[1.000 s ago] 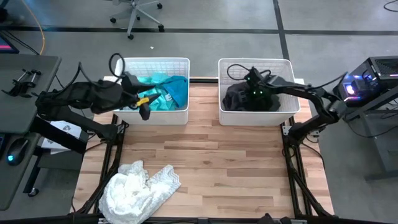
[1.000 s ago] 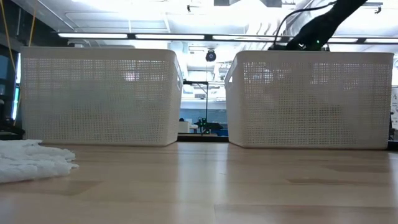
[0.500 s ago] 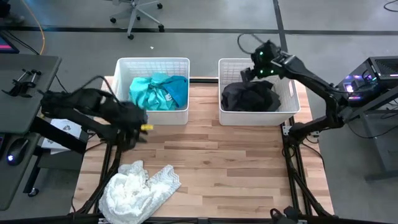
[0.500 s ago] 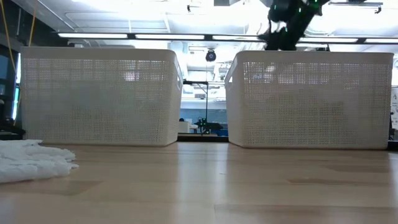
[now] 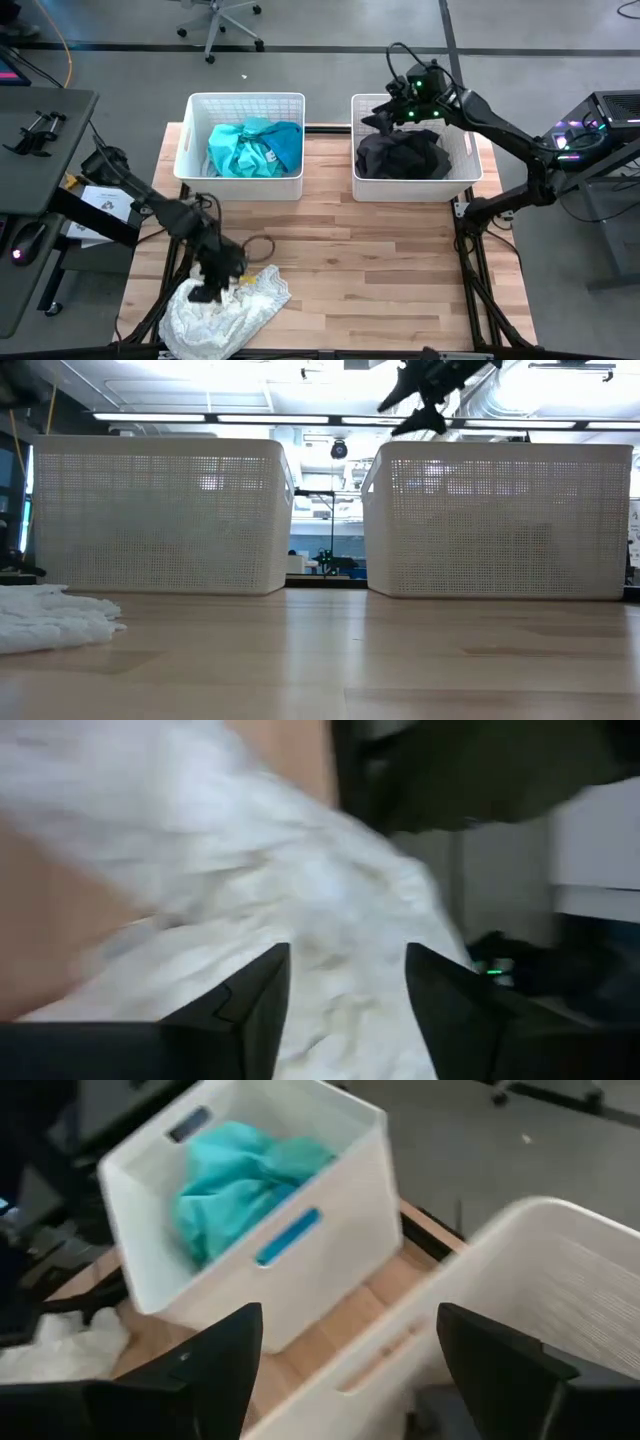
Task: Sort clothes
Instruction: Put the white dress into the left white bin
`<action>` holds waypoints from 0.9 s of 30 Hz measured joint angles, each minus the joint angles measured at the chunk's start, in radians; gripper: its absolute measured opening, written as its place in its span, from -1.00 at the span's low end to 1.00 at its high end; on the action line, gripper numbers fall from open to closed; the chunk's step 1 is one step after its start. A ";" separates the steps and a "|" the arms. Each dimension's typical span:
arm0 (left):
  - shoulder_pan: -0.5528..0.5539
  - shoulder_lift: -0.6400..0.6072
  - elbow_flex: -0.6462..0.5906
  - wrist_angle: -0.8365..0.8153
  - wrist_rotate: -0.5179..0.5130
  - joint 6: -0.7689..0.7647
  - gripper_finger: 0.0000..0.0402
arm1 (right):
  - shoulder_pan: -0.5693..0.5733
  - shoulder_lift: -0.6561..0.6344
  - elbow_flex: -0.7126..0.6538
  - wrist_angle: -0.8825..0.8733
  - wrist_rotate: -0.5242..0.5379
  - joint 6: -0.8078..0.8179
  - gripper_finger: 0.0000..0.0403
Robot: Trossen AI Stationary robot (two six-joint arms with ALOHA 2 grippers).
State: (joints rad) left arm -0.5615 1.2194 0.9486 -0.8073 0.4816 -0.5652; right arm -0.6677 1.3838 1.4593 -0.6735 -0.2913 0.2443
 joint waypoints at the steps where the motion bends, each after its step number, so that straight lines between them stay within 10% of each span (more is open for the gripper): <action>1: -0.023 0.008 -0.031 0.075 0.025 -0.045 0.00 | 0.015 0.000 0.000 0.010 0.000 -0.005 0.43; 8: -0.184 0.093 -0.159 0.487 0.064 -0.315 0.27 | 0.068 0.000 -0.001 0.028 0.086 -0.100 0.43; 16: -0.304 0.305 -0.164 0.459 -0.152 -0.477 0.29 | 0.069 0.000 -0.001 0.027 0.129 -0.114 0.43; 27: -0.322 0.492 -0.142 0.348 -0.169 -0.523 -0.03 | 0.076 0.001 -0.001 0.018 0.114 -0.052 0.43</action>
State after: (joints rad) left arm -0.8839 1.7111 0.8066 -0.4595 0.3130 -1.0878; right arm -0.5915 1.3846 1.4582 -0.6552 -0.1768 0.1928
